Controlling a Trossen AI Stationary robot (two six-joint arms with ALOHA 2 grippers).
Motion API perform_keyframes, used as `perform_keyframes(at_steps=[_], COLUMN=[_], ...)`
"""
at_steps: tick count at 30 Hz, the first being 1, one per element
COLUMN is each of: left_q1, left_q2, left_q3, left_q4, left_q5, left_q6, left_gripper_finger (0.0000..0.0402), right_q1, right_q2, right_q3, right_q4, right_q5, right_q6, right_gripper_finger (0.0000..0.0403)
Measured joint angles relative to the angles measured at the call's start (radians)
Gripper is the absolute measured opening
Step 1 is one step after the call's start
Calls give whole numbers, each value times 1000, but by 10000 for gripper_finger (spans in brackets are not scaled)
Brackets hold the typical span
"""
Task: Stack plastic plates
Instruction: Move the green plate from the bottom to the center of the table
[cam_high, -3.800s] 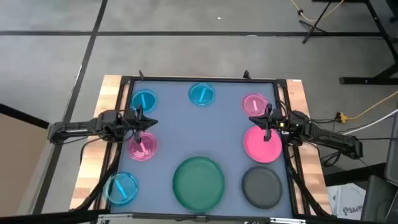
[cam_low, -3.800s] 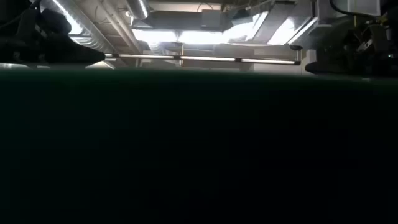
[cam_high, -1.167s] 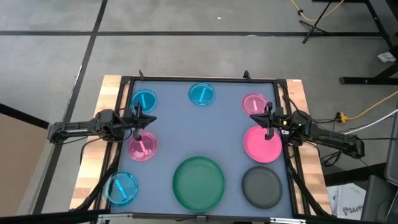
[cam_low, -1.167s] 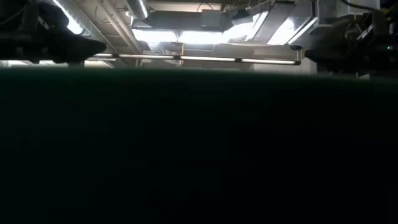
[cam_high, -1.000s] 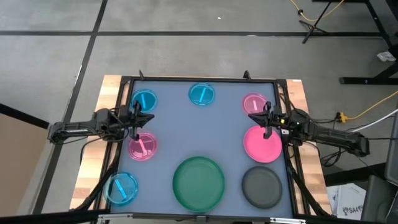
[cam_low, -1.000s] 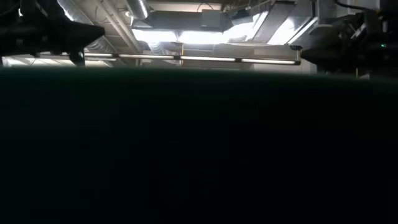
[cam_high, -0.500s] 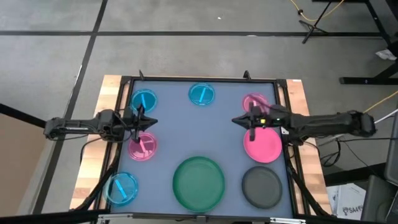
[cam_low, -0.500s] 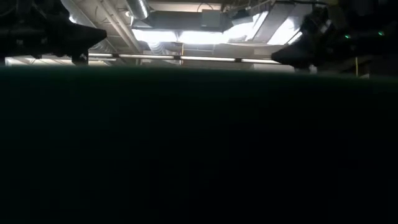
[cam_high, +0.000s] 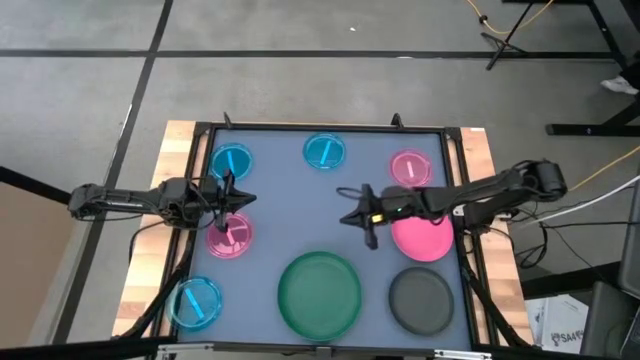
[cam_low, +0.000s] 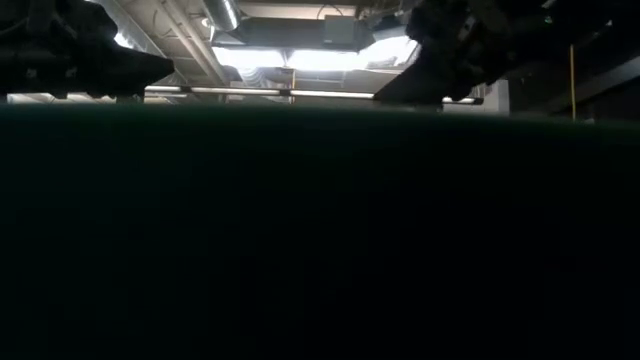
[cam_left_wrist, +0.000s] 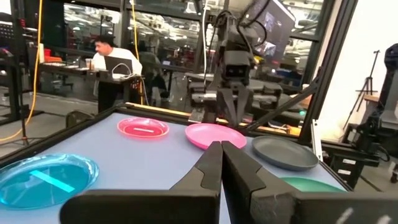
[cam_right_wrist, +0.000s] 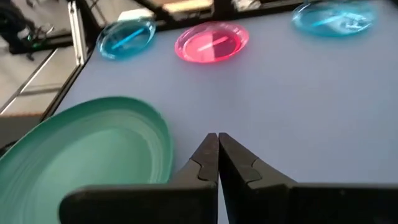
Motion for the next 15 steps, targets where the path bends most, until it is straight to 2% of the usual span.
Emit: perform_keyframes(at_steps=[8,11,15], left_q1=[0,0,0], left_q2=[0,0,0], left_q3=[0,0,0], left_q4=[0,0,0], left_q5=[1,-11,-19], left_q6=[0,0,0], left_gripper_finger=[0,0,0], right_q1=[0,8,17], right_q2=[137,175,215], right_q3=[66,81,93], right_q4=[-1,3,0], right_q5=[-21,-49,-63], right_q6=[100,106,111], right_gripper_finger=[13,46,112])
